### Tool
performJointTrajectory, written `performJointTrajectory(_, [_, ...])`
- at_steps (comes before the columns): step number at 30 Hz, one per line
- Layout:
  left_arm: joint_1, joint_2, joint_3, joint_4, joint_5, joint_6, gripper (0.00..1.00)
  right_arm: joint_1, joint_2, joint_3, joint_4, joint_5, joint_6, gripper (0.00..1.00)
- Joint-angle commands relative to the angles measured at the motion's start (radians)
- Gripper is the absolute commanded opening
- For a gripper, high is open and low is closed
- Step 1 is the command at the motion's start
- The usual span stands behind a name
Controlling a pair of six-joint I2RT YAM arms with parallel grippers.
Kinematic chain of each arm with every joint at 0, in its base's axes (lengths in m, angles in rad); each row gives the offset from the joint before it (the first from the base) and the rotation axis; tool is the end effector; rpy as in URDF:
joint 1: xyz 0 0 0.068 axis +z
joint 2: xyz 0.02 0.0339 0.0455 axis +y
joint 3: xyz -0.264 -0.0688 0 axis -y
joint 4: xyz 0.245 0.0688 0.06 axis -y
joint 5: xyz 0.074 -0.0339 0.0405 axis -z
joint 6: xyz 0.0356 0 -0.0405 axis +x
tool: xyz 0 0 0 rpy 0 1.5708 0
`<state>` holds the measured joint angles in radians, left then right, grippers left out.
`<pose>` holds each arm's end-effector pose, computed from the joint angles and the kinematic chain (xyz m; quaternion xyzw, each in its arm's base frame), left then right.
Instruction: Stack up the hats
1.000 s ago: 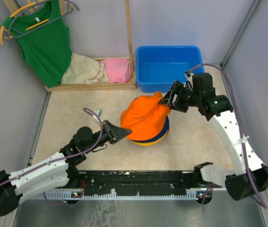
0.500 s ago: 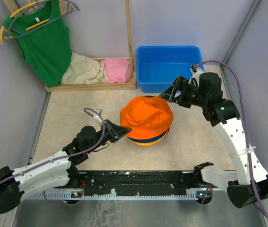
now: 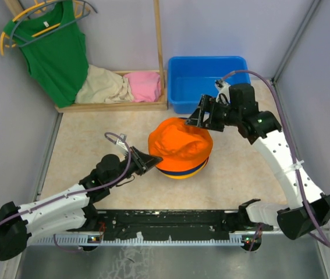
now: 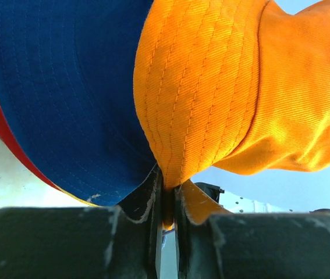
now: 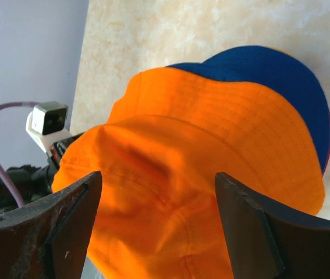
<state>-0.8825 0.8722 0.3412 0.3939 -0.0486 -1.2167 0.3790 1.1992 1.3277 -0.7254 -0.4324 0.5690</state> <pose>0.1286 -0.1537 0.2284 -0.1411 0.7405 -0.5605 0.3429 0.2243 0.1054 0.3906 -0.0180 0.8688 0.3773 0.3201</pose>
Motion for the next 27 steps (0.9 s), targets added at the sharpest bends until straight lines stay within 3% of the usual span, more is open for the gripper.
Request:
performJointTrajectory(1, [0.012, -0.003, -0.011, 0.027, 0.000, -0.011, 0.16, 0.050, 0.012, 0.116, -0.052, 0.003, -0.079, 0.76])
performJointTrajectory(11, [0.030, 0.037, 0.004, 0.032, 0.031, -0.020, 0.16, 0.133, 0.103, 0.168, -0.137, 0.106, -0.166, 0.76])
performJointTrajectory(20, [0.114, -0.006, 0.011, -0.189, 0.057, -0.074, 0.16, 0.152, 0.093, 0.169, -0.145, 0.287, -0.214, 0.77])
performJointTrajectory(27, [0.211, -0.038, 0.084, -0.290, 0.149, 0.003, 0.24, 0.040, 0.022, 0.091, -0.035, 0.172, -0.202, 0.80])
